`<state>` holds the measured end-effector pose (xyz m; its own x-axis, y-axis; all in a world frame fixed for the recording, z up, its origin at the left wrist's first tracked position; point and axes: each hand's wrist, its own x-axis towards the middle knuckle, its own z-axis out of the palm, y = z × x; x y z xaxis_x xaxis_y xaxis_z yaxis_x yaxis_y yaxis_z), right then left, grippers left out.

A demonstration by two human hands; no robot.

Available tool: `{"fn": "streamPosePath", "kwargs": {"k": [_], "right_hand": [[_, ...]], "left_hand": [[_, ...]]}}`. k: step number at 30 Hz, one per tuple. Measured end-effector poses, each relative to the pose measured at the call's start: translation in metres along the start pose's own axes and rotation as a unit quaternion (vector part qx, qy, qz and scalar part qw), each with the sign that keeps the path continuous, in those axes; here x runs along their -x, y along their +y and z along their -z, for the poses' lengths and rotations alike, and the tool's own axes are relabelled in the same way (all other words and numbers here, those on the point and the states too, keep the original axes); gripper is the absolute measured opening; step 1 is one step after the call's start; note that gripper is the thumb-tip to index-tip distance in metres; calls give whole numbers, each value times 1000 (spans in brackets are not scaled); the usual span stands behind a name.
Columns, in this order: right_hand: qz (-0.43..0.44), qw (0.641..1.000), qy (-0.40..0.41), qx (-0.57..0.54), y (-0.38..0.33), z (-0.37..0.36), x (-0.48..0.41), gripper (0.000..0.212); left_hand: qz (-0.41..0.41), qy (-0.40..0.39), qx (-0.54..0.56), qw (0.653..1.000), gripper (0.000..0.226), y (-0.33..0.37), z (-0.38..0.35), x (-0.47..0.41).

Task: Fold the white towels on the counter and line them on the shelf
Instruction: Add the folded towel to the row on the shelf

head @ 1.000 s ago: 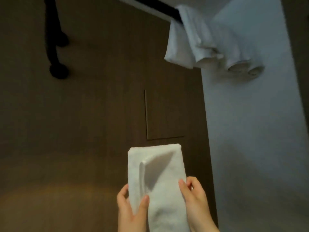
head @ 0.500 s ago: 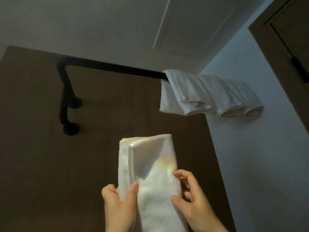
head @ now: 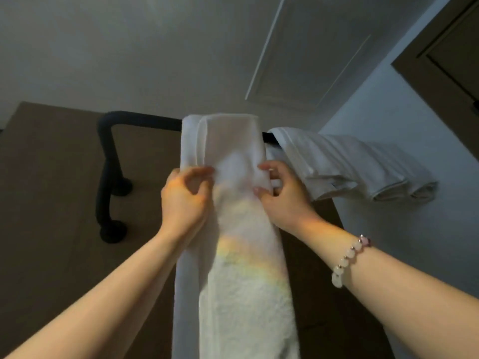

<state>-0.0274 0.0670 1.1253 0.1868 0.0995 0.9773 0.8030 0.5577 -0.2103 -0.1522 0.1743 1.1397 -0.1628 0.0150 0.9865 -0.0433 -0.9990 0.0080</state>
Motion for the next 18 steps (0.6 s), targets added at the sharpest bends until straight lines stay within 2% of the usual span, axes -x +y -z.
{"fn": "streamPosePath", "kwargs": {"k": [4,9,14,18], "right_hand": [[30,992,78,96,0,3,-48,40],[61,977,95,182,2,5,-99,45],[51,965,24,256,-4,8,-128,49],[36,944,-34,327,-1,9,-136,30]], "left_hand": [[-30,-74,-56,995,36,9,-7,-40],[-64,-140,-154,976,56,22,-21,-89],[-42,-192,-220,956,62,26,-36,-116],[-27,-220,-246,944,64,22,-46,-119]]}}
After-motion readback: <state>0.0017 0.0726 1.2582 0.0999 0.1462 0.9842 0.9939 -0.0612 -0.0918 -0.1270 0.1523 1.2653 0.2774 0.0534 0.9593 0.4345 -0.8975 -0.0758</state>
